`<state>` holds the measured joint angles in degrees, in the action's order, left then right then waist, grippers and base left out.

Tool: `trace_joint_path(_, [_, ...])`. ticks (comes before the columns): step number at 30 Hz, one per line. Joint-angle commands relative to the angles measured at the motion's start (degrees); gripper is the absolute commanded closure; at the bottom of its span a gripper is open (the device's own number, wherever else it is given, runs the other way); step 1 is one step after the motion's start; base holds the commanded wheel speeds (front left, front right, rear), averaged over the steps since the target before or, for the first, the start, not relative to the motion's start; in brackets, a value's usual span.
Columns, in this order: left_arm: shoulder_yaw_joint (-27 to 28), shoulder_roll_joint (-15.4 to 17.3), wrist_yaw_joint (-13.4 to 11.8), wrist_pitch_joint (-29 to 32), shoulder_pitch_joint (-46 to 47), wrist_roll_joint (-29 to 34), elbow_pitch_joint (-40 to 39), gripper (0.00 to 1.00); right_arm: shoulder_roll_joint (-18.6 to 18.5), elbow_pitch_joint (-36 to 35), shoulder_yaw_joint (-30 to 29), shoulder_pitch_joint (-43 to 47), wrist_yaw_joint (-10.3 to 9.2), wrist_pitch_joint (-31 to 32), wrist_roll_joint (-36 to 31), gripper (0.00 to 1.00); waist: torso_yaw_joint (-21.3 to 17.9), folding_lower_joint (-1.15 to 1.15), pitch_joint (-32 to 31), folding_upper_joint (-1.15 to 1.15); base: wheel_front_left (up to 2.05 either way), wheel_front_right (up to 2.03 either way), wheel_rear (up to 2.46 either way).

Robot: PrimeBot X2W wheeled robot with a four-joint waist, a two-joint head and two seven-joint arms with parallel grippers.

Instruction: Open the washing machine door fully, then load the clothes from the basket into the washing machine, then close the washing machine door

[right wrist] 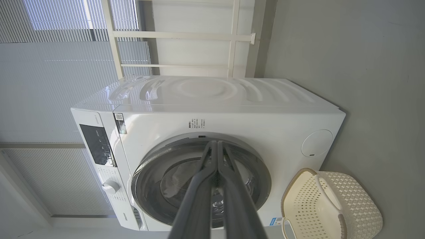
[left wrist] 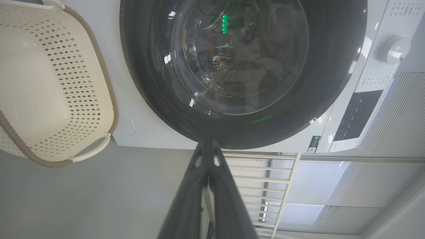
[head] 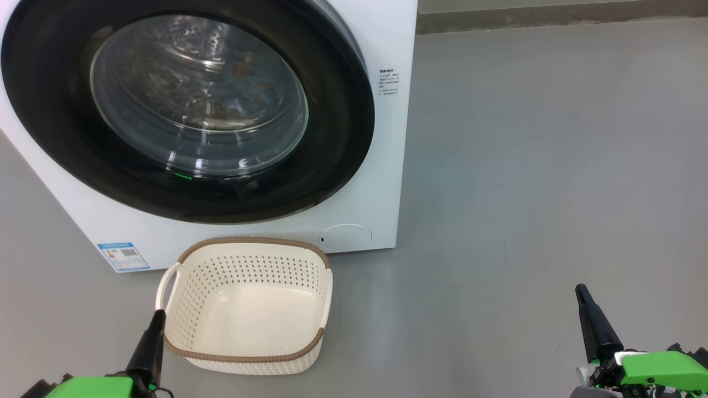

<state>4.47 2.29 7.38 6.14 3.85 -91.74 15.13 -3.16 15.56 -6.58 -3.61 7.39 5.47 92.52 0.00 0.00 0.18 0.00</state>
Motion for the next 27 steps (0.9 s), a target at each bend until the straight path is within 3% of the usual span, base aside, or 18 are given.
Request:
trace_joint_path(1, [1.99,0.67,0.11,0.3,2.33,-0.47,-1.11,1.0,-0.4,-1.59,0.97,-2.49,0.1,0.28,0.4,1.0,0.0,0.0,0.0,0.0,0.0,0.0,0.0])
trace_joint_path(27, [2.04,0.64,0.11,0.34,2.33,-0.44,-1.1,1.0,-0.2,-1.57,0.69,-2.52,0.1,0.51,0.17,1.0,0.0,0.0,0.0,0.0,0.0,0.0,0.0])
